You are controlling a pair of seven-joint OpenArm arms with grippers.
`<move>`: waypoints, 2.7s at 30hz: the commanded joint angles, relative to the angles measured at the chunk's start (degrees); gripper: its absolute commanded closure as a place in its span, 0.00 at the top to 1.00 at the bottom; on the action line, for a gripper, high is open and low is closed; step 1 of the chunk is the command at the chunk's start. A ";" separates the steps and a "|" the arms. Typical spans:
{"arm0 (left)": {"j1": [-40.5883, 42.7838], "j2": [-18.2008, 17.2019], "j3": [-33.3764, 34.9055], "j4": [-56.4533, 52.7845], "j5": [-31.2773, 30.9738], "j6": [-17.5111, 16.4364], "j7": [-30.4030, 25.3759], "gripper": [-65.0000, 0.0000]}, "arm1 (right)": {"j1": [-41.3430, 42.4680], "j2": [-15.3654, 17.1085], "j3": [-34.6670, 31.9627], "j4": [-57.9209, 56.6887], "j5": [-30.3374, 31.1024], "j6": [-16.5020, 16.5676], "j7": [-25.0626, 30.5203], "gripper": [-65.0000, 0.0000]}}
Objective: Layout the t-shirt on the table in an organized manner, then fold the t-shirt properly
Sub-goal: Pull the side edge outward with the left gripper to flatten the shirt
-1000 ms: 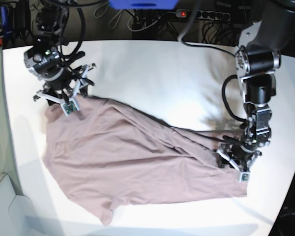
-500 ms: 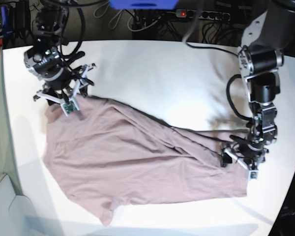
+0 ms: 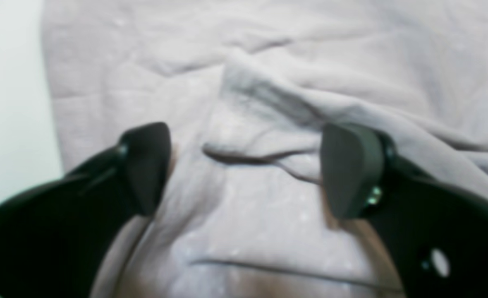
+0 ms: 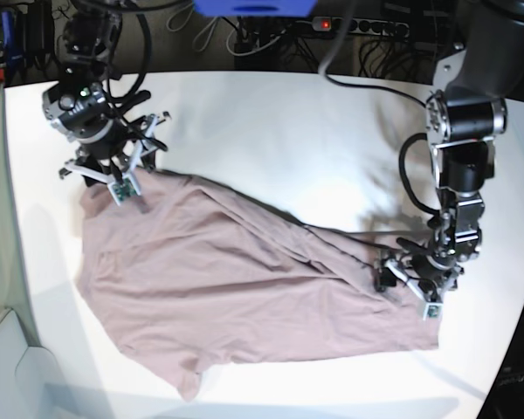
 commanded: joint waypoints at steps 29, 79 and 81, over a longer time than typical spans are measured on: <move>3.59 -0.57 -0.29 17.23 -0.22 0.29 3.59 0.23 | 0.62 0.13 0.06 0.95 0.79 -0.03 1.13 0.50; 0.95 -0.92 4.19 5.72 -0.13 0.38 -1.34 0.50 | -0.25 0.13 0.06 0.95 0.79 -0.03 1.04 0.50; 0.95 -0.92 4.19 5.63 -0.13 0.38 -1.34 0.50 | -0.52 0.13 0.06 0.95 0.79 -0.03 1.04 0.50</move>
